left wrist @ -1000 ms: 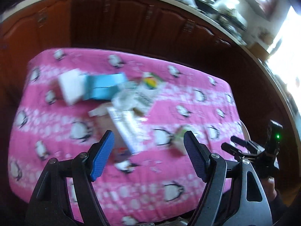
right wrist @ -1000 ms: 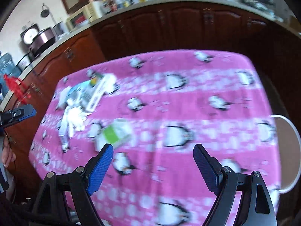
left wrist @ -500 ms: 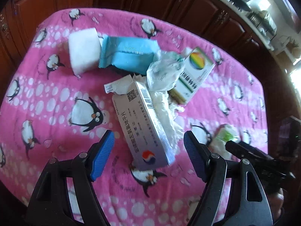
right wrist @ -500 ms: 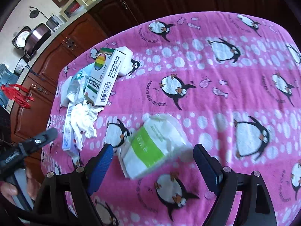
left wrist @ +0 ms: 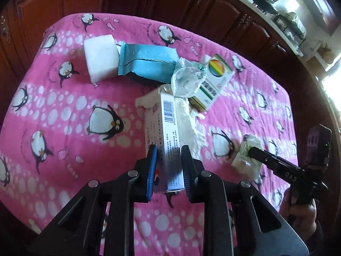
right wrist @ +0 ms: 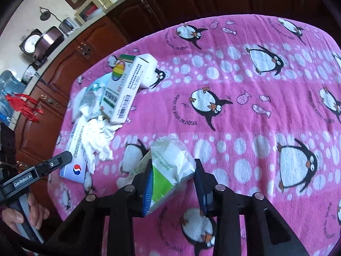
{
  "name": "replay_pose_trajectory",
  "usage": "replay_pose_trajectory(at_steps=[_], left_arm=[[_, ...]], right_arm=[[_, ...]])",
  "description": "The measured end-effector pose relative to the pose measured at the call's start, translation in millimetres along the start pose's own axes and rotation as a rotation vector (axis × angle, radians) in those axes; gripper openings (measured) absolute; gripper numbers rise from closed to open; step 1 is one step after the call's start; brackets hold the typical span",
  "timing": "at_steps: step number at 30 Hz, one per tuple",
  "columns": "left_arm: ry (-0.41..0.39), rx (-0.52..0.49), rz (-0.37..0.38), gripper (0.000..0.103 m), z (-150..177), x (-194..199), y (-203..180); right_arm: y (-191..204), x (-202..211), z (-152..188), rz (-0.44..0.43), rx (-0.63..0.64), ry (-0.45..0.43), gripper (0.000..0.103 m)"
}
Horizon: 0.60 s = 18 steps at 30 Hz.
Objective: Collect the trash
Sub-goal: 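Grasp the white medicine box with the left tool while the right tool grasps the clear plastic bag, then carry the box and bag to the white bin and open both tools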
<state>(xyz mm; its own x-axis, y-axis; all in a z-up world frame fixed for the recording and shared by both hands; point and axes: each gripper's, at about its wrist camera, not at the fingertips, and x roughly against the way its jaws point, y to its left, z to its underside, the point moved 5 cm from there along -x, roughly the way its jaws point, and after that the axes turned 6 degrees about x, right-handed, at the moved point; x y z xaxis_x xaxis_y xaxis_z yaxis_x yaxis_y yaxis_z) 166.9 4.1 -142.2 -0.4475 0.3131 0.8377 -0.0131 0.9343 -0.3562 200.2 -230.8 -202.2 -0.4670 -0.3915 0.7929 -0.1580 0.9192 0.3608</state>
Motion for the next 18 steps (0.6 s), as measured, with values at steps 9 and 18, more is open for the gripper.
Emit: replay_pose_trajectory(at_steps=[9, 18], left_arm=[[-0.026, -0.091, 0.127, 0.019, 24.1, 38.6, -57.0], [0.001, -0.263, 0.221, 0.018, 38.2, 25.5, -156.4]], right_arm=[[-20.3, 67.1, 13.0, 0.020, 0.010, -0.099, 0.030], [-76.0, 134.8, 25.5, 0.130, -0.052, -0.191, 0.030]])
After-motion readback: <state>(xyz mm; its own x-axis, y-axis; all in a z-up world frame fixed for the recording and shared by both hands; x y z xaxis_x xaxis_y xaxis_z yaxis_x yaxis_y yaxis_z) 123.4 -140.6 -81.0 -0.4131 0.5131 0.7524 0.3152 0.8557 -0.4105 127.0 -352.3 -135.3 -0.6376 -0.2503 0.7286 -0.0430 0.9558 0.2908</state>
